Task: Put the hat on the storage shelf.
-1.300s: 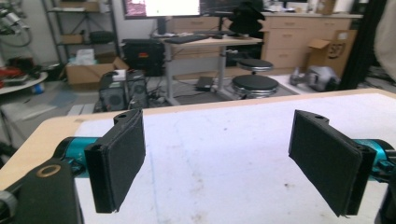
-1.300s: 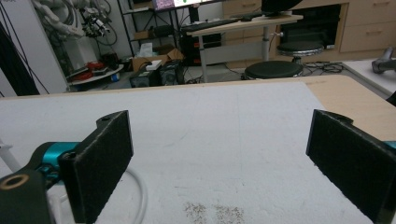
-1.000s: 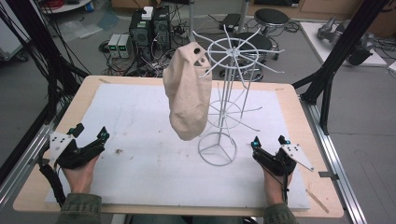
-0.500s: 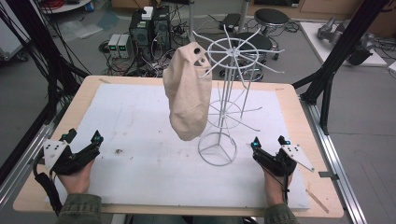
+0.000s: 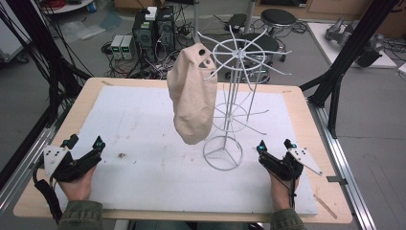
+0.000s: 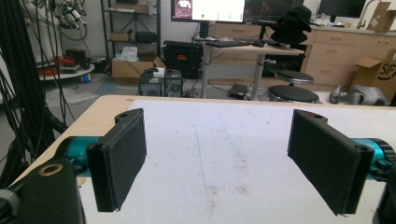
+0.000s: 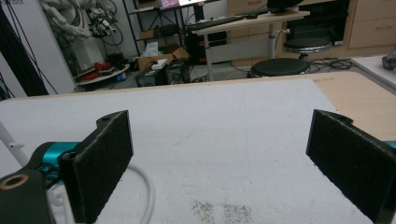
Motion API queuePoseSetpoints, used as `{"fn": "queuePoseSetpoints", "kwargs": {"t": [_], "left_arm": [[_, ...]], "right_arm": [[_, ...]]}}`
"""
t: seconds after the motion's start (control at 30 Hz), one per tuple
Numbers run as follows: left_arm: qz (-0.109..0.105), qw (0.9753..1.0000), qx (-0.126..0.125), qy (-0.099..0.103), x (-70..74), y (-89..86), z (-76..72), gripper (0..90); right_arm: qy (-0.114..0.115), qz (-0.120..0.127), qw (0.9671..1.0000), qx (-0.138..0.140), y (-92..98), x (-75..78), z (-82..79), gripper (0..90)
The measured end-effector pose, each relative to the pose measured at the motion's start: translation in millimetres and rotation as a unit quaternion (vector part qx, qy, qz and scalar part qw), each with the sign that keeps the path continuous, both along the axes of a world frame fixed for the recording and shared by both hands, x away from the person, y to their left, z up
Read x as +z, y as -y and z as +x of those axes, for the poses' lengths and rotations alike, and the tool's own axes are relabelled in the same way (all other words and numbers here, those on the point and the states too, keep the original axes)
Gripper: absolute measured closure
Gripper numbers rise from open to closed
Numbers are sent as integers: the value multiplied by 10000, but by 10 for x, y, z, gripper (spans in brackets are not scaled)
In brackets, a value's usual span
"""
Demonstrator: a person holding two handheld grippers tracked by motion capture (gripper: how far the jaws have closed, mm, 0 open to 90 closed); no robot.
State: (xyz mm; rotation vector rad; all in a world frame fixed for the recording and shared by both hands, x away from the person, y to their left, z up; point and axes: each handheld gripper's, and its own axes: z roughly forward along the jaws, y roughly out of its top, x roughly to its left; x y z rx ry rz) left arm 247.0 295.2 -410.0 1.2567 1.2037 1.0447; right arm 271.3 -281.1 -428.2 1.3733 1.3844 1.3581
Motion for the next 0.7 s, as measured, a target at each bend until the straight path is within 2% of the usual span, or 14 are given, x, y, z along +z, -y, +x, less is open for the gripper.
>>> {"fn": "queuePoseSetpoints", "kwargs": {"t": [0.7], "left_arm": [[1, 9999, -86, -78, -36, 11, 9, 201]], "right_arm": [[-32, -23, 10000, 26, -1, -7, 10, 61]]}}
